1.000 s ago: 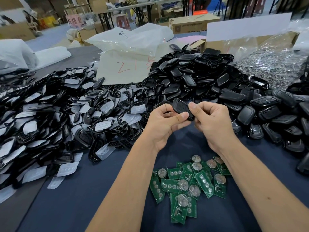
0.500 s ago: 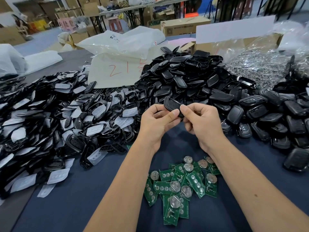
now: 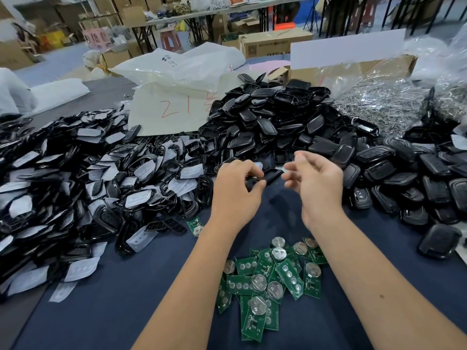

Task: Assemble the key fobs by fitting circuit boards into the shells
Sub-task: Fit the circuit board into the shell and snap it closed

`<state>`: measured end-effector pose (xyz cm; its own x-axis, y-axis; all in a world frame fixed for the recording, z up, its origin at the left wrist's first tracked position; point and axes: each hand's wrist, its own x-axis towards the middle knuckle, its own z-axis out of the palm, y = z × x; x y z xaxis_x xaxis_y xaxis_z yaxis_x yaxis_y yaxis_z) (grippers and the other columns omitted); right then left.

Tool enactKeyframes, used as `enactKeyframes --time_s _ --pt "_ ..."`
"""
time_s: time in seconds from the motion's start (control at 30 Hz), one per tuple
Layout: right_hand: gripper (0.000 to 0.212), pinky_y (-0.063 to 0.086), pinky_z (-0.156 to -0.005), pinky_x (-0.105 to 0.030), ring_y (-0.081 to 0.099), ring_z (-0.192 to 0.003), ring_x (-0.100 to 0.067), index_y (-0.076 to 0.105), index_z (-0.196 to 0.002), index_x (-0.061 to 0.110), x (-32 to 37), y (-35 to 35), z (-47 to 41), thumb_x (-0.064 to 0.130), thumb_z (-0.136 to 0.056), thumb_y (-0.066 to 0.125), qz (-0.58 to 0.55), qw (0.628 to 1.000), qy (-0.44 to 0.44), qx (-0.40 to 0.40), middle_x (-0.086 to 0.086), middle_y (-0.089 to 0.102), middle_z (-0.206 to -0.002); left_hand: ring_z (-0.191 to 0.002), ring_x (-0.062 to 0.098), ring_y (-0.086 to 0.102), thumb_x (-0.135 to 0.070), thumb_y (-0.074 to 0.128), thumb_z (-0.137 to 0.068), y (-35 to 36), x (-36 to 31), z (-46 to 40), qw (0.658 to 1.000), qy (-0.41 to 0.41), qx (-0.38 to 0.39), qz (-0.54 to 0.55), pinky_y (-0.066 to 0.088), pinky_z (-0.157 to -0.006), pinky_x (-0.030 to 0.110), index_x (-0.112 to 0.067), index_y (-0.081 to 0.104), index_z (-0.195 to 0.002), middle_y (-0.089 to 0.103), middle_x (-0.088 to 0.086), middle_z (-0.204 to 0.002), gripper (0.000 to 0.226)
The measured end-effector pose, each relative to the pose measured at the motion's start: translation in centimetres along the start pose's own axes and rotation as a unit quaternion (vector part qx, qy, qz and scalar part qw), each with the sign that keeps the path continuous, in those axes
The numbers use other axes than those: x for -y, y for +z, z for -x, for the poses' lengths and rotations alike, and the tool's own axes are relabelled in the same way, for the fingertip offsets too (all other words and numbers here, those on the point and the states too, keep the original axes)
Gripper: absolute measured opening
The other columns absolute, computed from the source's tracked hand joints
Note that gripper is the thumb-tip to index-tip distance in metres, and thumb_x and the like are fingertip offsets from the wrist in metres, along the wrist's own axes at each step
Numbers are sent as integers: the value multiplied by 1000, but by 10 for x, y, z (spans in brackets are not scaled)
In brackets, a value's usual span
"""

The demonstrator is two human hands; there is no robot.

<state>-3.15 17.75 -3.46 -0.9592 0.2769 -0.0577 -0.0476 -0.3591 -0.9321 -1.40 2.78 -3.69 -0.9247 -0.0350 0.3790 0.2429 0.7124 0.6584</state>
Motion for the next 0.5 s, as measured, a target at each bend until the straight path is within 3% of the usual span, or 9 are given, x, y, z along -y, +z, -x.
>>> enactKeyframes --time_s 0.1,0.17,0.23,0.33,0.4,0.5 --pt "15 54 -64 -27 67 -65 -6 73 -95 17 -9 -2 -1 6 -99 63 254 961 -108 31 3 74 -83 -122 20 46 -12 74 -89 -2 7 0 994 35 13 -98 32 -105 22 -19 71 -111 62 -7 -118 23" --pt "18 52 -84 -28 66 -89 -11 75 -103 19 -12 -2 0 6 -96 64 408 886 -208 71 4 74 -98 -128 20 44 -15 72 -91 -4 11 1 992 25 30 -118 28 -108 20 -20 71 -117 60 -5 -126 26" --pt "29 42 -102 -32 53 -115 -27 72 -122 16 -16 0 -1 6 -97 63 526 797 -268 126 -4 68 -122 -128 20 44 -19 71 -93 -6 13 3 992 13 31 -123 28 -108 21 -19 71 -117 61 -3 -129 24" --pt "49 33 -115 -40 31 -140 -33 51 -150 20 -17 5 -1 16 -102 57 638 713 -239 163 -6 48 -153 -119 21 46 -23 73 -92 -7 11 5 991 6 8 -137 31 -99 20 -18 72 -107 63 -3 -117 16" --pt "53 33 -114 -41 32 -139 -31 46 -154 19 -18 7 1 16 -102 56 645 711 -231 158 -5 49 -152 -114 20 46 -23 74 -92 -10 10 5 989 -10 -10 -145 30 -93 20 -19 69 -103 63 -3 -110 13" --pt "50 36 -103 -35 41 -125 -30 52 -145 15 -13 5 4 9 -97 66 589 762 -239 123 -6 59 -131 -112 22 47 -20 75 -91 -14 13 3 988 -42 -24 -145 38 -93 29 -18 64 -104 64 -2 -107 17"
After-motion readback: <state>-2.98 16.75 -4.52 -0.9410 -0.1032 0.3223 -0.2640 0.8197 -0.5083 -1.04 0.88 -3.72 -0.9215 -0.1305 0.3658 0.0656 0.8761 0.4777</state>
